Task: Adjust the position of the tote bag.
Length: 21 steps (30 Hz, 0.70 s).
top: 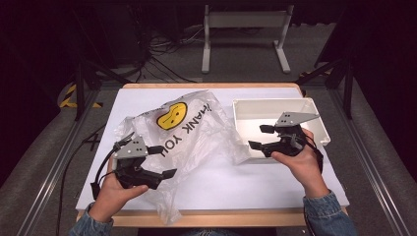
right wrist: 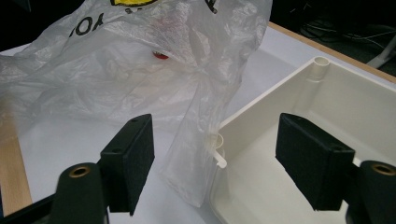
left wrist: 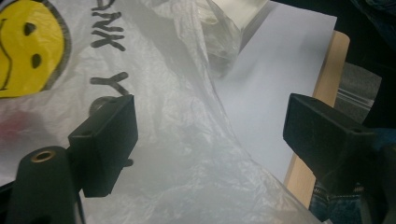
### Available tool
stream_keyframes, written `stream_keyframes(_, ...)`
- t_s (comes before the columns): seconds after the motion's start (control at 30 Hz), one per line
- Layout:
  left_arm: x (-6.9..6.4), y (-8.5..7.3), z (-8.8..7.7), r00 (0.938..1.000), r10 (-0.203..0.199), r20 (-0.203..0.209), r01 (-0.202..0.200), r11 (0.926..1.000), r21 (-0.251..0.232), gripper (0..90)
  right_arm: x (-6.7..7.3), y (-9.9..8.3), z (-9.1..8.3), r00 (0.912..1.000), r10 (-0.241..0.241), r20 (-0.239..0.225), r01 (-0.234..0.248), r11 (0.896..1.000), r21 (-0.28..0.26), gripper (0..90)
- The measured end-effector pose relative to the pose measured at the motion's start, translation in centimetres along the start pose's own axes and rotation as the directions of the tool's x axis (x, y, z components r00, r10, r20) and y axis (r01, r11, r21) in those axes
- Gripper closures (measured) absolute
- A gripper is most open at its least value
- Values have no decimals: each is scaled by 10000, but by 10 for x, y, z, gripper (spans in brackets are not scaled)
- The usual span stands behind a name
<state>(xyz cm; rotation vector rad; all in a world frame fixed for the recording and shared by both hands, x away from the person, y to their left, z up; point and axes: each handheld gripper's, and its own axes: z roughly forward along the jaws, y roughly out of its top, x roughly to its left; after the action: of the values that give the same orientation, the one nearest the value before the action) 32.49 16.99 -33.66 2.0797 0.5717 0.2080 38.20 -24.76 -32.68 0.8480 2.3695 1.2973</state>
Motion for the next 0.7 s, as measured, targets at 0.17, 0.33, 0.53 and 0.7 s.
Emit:
stream_keyframes(0.17,-1,0,11,9998,-204,10,204,9998,-27,160,0,-1,1,10000,89,-13,-89,9999,-102,252)
stream_keyframes(0.33,-1,-1,26,9996,-251,-154,255,9994,222,147,2,-3,2,10000,96,5,-96,9999,-51,230)
stream_keyframes(0.53,-2,-1,40,9979,-158,-621,192,9983,549,145,2,-5,2,9998,179,90,-180,9998,74,227)
stream_keyframes(0.7,-4,-1,54,9943,-67,-1067,166,9957,914,148,2,-6,2,9996,252,122,-254,9996,131,222)
